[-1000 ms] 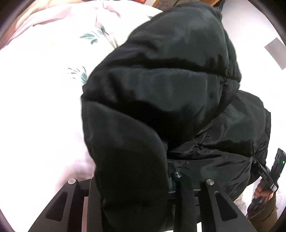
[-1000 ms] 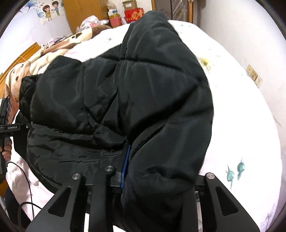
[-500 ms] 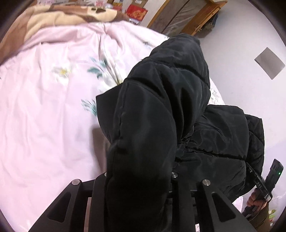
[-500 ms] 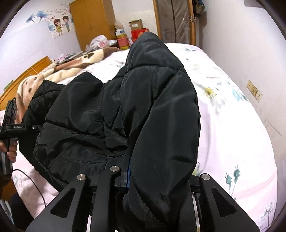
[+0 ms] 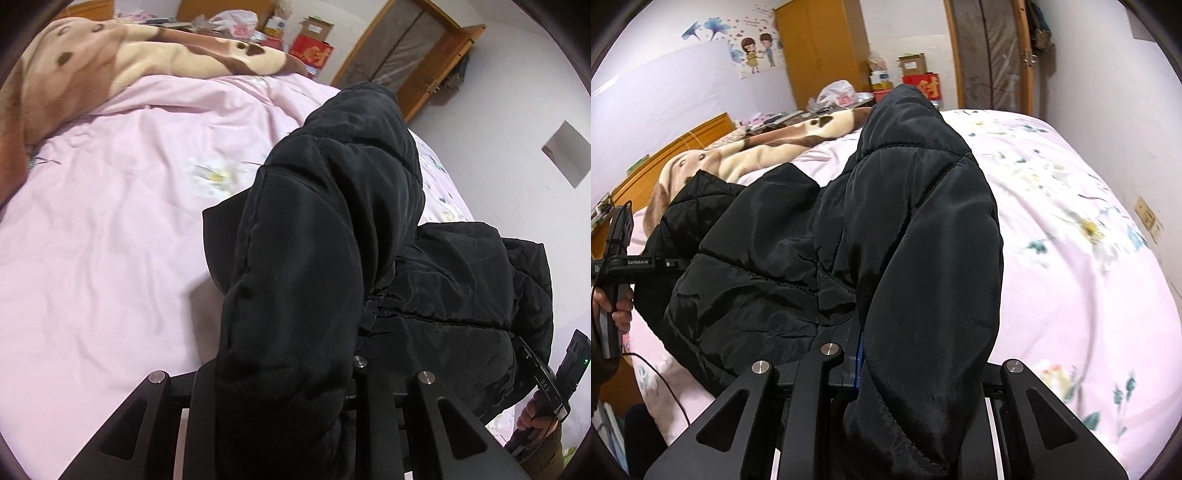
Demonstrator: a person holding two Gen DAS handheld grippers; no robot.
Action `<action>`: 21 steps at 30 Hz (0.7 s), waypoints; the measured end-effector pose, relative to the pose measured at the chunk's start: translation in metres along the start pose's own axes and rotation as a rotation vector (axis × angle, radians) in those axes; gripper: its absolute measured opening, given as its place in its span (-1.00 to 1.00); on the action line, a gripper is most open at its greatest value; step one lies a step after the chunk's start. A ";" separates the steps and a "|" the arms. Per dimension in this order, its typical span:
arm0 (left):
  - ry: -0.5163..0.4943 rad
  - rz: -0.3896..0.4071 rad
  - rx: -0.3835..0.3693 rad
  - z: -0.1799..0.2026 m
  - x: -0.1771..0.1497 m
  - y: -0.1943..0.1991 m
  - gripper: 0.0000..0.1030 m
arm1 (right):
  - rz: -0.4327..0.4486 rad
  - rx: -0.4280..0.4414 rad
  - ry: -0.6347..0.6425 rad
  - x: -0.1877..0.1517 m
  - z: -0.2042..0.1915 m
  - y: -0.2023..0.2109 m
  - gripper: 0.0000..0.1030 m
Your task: Fold large clothes
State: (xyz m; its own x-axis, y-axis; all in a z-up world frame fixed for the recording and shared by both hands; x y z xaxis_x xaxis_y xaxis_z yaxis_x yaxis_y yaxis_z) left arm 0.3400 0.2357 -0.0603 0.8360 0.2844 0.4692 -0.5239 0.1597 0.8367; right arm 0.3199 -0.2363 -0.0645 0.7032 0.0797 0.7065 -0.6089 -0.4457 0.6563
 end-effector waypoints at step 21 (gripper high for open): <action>-0.021 0.076 0.233 -0.052 -0.048 -0.009 -0.41 | -0.062 -0.029 0.059 -0.016 -0.062 -0.079 -0.64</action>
State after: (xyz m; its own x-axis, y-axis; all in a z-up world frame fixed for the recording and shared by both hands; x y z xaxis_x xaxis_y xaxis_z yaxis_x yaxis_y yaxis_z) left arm 0.2962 0.2698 -0.1054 0.8004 0.2669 0.5368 -0.5354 -0.0844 0.8404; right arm 0.3338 -0.1475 -0.1112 0.7175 0.1590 0.6782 -0.5759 -0.4123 0.7060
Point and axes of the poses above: each gripper's, at about its wrist camera, not at the fingertips, and y roughly against the way its jaws point, z to its right, x to its top, the point moved 4 cm from there along -y, roughly the way its jaws point, and after that the axes turned 9 degrees about x, right-handed, at the moved point
